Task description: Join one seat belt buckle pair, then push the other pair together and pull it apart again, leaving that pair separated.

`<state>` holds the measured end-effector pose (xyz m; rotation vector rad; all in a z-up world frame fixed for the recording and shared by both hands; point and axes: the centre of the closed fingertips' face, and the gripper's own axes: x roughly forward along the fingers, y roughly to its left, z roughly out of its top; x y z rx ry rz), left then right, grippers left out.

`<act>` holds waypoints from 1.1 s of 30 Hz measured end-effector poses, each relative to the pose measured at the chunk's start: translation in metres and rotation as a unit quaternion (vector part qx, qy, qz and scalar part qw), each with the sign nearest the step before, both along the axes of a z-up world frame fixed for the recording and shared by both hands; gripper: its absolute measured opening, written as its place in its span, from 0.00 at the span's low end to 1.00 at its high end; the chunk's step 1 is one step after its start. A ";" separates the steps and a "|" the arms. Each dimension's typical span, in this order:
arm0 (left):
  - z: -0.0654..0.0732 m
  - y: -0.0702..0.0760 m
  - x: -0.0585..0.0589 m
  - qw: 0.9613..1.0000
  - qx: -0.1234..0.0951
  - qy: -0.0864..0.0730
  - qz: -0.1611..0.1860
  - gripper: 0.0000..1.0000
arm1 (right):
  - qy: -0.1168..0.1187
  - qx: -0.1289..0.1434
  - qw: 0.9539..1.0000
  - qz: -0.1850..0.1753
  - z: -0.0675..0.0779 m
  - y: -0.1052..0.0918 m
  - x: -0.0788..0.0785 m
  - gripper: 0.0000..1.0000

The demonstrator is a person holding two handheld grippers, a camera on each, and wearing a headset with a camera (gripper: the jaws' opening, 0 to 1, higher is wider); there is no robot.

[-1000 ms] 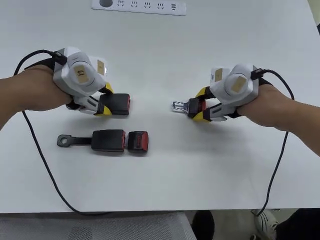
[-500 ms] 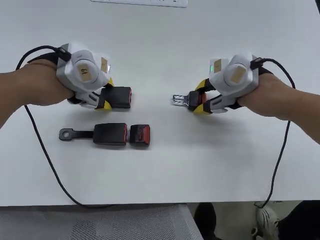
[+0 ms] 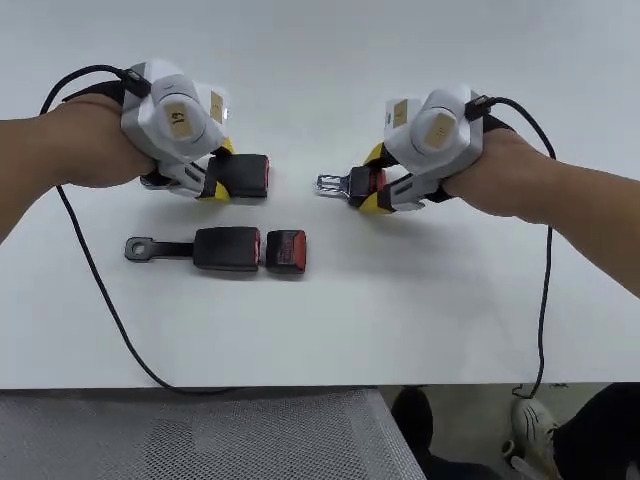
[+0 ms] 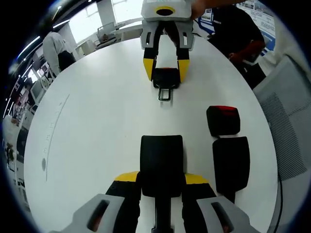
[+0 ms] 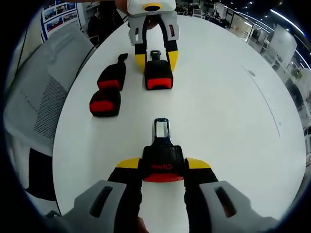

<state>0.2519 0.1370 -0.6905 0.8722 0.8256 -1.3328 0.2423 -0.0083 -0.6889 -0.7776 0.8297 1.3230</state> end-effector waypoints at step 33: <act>-0.002 0.002 0.001 1.000 -0.001 0.006 -0.002 0.32 | -0.005 0.011 1.000 0.006 -0.001 0.059 0.005 0.31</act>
